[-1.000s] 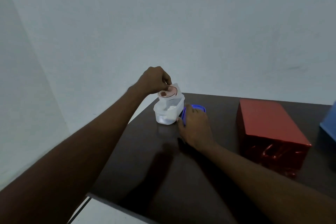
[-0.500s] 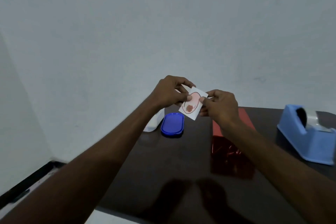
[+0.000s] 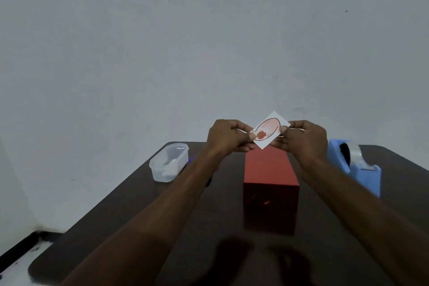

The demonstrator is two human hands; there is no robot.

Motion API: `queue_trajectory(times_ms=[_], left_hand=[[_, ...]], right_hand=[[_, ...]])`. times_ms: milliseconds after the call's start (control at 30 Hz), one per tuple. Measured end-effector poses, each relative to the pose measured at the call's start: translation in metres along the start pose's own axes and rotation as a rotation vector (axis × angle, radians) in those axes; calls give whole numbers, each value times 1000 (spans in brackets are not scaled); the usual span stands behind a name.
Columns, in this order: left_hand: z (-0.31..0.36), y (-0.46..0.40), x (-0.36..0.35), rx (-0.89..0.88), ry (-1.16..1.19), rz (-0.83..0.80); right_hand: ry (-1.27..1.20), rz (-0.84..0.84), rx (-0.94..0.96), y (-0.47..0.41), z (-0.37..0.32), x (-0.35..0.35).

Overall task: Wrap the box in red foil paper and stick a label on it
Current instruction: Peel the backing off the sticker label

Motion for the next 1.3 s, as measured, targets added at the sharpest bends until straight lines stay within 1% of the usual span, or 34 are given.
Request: queue_trajectory(times_ms=[100,167,333,433,500,600,667,733,767,800,867,900,933,967,1033,1067,1167,1300], left_hand=[[2,1,-6,-13,-5,-44],[5,0,-5,-42,-21,-25],[8,-3,0,-114,3,164],[-2,0,-3,-68,81,267],[-10,4,-5,-26,165,311],[-17,6,-9,18,225,298],[-17,5,-11,22,208,275],[-12,4,-9,-4,192,292],[-8,4,-6,-34,158,311],[-3,4,-4,-76,98,332],[10,5,-1,-197,-64,369],[18,6,-1,-271,-133,376],[26,7,-3,-339,-182,371],[30,8,-7,-393,-211,357],[38,11,-15,-472,-246,313],[40,13,-19,-508,-262,294],[43,16,-26,-572,-280,258],[42,13,-29,-569,-278,209]], right_hand=[[45,18,25,-4,-2,9],[57,6,30,-3,-1,12],[11,-59,-4,5,4,11],[-64,-97,-52,11,10,9],[-142,-111,-119,14,15,9],[-204,-151,-194,14,20,7],[-188,-179,-209,14,20,6],[-137,-172,-218,12,20,6],[-71,-130,-184,11,19,8],[55,-52,-111,9,15,14],[390,158,126,10,-7,24],[455,191,231,15,-20,23],[448,148,278,16,-27,18],[377,48,257,14,-27,11],[164,-159,82,12,-21,0],[70,-231,-6,13,-20,-4],[-23,-312,-153,15,-18,-5],[-80,-384,-274,14,-11,-7]])
Point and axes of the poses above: each hand's wrist, its own y-axis away from the middle knuckle, its own x-axis out of the back of the hand, z = x × y, the point moved 8 cm from there along -y, towards the middle knuckle, and after that the axes turned 6 degrees about -x, right-handed, at the moved point
